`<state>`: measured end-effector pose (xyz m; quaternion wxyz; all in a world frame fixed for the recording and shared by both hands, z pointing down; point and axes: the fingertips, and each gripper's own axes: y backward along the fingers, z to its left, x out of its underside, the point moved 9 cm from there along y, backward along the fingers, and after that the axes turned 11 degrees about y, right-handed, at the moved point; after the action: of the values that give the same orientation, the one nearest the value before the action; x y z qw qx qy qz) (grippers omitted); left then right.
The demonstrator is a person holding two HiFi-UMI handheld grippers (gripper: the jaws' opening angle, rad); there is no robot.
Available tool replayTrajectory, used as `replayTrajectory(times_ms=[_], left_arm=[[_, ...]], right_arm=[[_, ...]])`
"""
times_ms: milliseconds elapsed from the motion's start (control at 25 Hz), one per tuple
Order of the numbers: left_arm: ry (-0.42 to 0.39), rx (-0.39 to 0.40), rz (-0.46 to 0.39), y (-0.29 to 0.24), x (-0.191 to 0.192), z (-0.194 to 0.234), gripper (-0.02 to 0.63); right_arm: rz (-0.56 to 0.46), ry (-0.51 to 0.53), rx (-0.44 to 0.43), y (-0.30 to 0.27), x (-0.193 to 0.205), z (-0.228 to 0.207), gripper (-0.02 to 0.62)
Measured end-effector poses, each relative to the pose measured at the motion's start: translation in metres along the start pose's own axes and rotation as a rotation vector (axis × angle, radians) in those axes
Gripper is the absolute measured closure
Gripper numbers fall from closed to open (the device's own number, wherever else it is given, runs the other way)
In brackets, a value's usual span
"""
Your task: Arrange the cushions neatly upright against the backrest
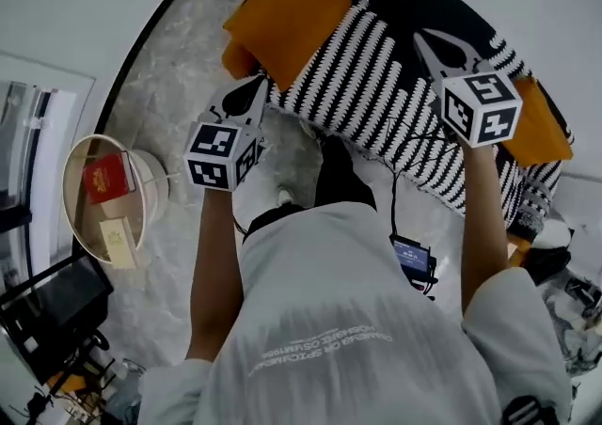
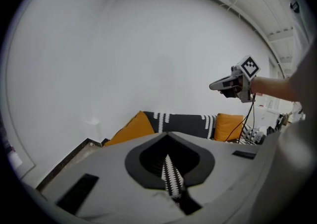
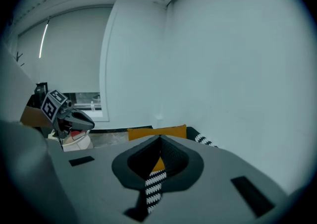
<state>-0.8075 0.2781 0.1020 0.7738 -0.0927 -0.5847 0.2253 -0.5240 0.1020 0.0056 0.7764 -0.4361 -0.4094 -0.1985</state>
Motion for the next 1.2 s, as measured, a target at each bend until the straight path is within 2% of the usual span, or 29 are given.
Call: replayTrajectory(times_ms=[160,400,680,960,1200], left_arm=[[-0.061,0.092,-0.005,0.013,-0.020,-0.038,0.594],[-0.165,0.163,-0.043,0.020,-0.053,-0.109,0.594],[-0.241,0.189,-0.125,0.006,-0.085,-0.193,0.594],[-0.304,0.272,-0.154,-0.016,-0.088,-0.296,0.594],[-0.369,0.315,-0.160,-0.021,-0.096,-0.344,0.594]], right_arm=[[-0.045,-0.067,0.110,0.081,0.006,0.020,0.594],[-0.066,-0.198,0.232,0.174,0.034,0.018,0.594],[-0.078,-0.232,0.345,0.255,0.068,0.004,0.594],[-0.056,-0.219,0.415,0.341,0.102,-0.023,0.594],[-0.056,-0.232,0.482,0.387,0.118,-0.032,0.594]])
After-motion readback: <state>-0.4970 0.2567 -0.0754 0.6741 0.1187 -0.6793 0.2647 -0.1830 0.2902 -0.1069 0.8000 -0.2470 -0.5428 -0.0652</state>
